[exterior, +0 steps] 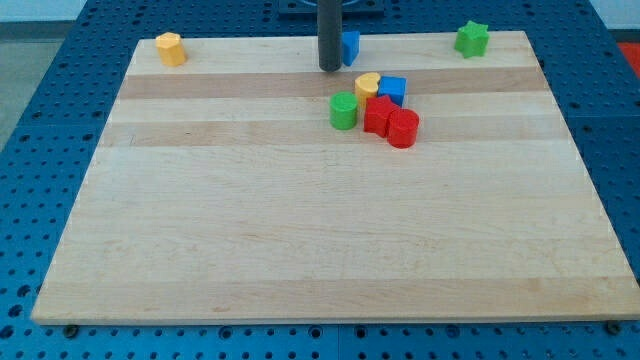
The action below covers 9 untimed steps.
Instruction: Slide the blue triangle to the top center
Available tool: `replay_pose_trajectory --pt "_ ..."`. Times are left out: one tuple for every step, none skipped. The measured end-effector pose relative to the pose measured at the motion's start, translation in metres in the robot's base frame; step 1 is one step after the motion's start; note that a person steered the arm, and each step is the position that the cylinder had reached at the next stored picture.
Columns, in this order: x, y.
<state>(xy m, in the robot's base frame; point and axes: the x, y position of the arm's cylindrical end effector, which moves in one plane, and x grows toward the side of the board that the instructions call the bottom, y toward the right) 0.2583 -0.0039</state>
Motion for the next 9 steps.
replay_pose_trajectory --pt "0.018 0.012" --pt "0.031 0.035" --pt "0.028 0.044" --pt "0.015 0.035" --pt "0.004 0.028" --pt "-0.003 0.026" --pt "-0.008 0.025" --pt "-0.006 0.044" --pt "-0.008 0.077"
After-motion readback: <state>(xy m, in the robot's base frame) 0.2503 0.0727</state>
